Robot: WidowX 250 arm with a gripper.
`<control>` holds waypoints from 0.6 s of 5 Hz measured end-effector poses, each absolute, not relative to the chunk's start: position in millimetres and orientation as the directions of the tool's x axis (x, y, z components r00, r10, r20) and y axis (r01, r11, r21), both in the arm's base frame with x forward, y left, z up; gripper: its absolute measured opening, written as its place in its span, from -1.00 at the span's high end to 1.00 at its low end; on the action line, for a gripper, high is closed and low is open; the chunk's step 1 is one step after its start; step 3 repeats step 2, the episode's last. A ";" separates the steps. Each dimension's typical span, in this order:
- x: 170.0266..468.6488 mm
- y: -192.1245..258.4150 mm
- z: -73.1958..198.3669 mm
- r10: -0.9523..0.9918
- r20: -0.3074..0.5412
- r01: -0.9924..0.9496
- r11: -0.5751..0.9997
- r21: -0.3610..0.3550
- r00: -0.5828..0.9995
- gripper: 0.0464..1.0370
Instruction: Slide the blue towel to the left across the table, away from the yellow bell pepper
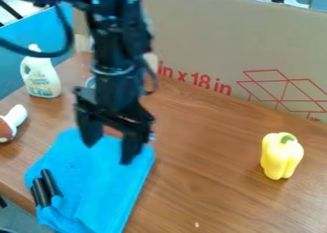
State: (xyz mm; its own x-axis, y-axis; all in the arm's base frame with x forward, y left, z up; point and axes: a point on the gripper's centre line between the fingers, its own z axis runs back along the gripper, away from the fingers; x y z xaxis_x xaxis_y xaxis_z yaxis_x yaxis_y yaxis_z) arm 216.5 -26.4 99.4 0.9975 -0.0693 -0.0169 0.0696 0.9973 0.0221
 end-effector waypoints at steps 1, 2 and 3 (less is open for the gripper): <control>223.3 -53.5 106.4 -0.161 0.017 0.161 0.987 -0.004 0.987 -0.93; 233.1 -90.9 107.0 -0.259 0.048 0.261 0.965 -0.032 0.965 -0.93; 233.1 -90.9 107.0 -0.259 0.048 0.261 0.965 -0.032 0.965 -0.93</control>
